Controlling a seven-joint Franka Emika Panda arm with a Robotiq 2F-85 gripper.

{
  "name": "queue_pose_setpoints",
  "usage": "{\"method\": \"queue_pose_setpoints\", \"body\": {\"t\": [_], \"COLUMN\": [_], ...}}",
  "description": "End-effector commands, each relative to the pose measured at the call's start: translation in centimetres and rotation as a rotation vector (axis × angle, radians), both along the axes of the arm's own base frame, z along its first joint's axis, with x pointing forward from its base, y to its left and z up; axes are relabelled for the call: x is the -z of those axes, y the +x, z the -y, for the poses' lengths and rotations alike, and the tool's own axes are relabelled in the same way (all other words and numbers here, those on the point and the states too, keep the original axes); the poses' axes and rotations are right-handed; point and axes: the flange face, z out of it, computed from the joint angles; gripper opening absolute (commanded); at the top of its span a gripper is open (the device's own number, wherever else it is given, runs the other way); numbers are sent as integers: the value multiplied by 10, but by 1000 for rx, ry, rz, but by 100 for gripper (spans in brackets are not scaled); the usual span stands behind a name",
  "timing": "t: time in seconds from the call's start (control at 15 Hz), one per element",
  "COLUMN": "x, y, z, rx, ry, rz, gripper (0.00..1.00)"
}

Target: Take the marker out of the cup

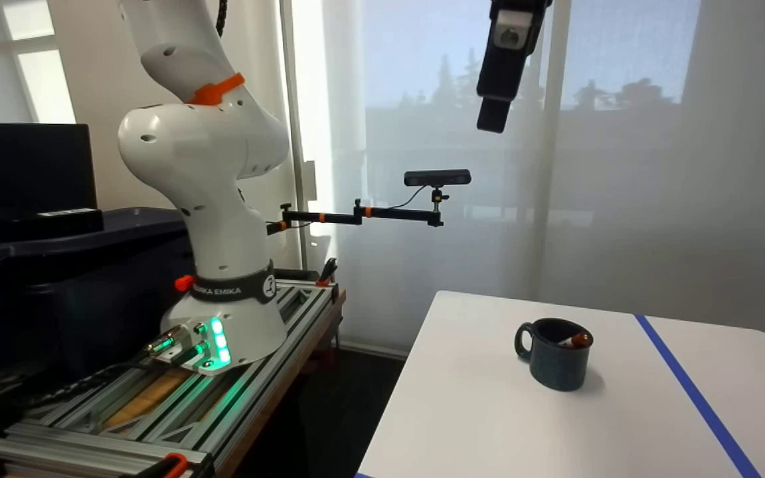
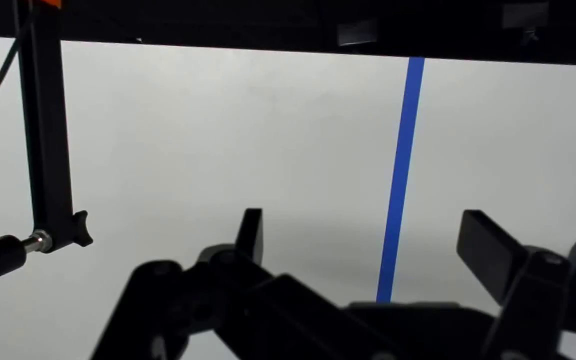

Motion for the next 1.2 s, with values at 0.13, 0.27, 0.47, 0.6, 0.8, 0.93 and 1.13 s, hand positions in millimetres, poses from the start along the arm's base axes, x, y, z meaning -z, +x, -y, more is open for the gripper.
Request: {"method": "queue_pose_setpoints", "body": {"t": [0.13, 0.27, 0.47, 0.6, 0.8, 0.93, 1.13], "x": [24, 43, 79, 102, 137, 158, 184], "y": [27, 44, 72, 89, 111, 122, 138], "z": [-13, -24, -38, -47, -62, -72, -91], "rx": [-6, -2, 41, 84, 154, 201, 264], "ry": [94, 159, 274, 363, 486, 547, 624], "rz": [-13, -9, -16, -25, -42, -53, -66], "gripper": [100, 100, 100, 100, 100, 100, 100]}}
